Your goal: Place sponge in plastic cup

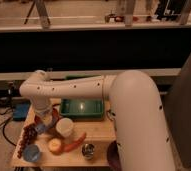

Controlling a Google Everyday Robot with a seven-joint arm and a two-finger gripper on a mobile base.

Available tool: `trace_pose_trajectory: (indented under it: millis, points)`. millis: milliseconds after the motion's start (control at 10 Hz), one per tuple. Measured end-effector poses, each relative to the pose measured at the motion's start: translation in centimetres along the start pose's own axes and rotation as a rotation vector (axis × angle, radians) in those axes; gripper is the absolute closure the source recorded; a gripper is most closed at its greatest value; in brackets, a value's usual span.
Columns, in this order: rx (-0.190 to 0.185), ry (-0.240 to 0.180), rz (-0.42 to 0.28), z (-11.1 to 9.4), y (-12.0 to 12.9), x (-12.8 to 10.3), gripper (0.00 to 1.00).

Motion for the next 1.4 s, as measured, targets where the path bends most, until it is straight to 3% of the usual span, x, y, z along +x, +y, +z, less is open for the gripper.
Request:
trace_pose_trajectory:
  millis: [600, 1400]
  points:
    - [0.067, -0.076, -0.130, -2.5, -0.1, -3.3, 0.98]
    - [0.112, -0.112, -0.296, -4.5, 1.7, -6.7, 0.98]
